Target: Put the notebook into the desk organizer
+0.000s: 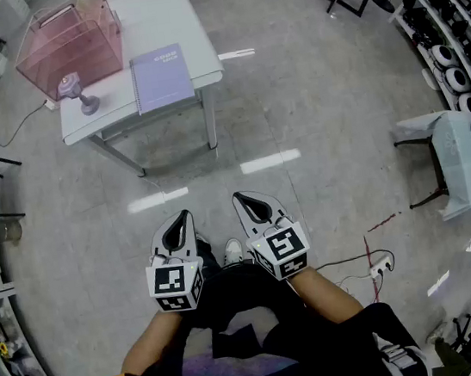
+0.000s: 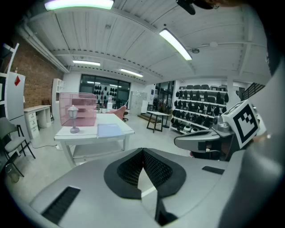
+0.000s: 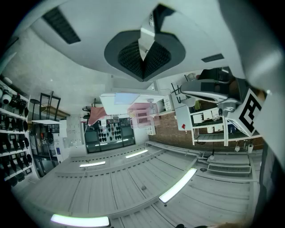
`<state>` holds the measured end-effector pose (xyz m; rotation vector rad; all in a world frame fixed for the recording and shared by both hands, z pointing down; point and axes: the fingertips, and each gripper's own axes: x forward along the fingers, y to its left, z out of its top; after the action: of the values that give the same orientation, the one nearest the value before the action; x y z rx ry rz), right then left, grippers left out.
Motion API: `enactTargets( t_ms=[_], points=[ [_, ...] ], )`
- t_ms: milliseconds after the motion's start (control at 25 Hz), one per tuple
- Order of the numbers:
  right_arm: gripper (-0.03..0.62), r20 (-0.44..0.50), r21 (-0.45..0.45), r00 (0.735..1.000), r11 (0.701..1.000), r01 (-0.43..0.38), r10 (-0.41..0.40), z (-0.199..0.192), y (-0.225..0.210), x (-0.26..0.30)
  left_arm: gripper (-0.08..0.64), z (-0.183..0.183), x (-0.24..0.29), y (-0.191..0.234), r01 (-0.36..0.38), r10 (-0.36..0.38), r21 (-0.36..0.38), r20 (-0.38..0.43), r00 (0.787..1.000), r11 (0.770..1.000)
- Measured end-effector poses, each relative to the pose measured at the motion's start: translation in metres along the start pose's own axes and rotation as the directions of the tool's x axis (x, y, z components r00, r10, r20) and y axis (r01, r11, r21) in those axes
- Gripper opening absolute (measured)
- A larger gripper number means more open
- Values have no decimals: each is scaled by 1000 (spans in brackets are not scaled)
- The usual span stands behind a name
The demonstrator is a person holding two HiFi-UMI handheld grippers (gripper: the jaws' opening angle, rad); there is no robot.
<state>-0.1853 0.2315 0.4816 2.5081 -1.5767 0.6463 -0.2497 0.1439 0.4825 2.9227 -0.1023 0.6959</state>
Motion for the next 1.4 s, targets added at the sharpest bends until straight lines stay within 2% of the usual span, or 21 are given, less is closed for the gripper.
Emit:
enactTargets(
  t_ms=[400,640,960,1320,1400],
  points=[
    [15,-8,0,1000,1000,3,-3,3,1,13,9,0,2,13,-11,11,-15,2,1000,1000],
    [15,-12,43,1000,999,28,-27,6,-7,28,9,10,10,30,-10,10,-20,10,1000,1000],
    [15,2,66,997,995,71,-71,32,-19,71,11,33,35,79,-15,15,-7,19,1000,1000],
    [17,-3,89,994,990,110,-110,63,-29,137,14,62,72,142,28,-28,-10,16,999,1000],
    [20,-6,97,994,989,110,-109,70,-29,151,43,70,78,156,33,-33,-7,13,999,999]
  ],
)
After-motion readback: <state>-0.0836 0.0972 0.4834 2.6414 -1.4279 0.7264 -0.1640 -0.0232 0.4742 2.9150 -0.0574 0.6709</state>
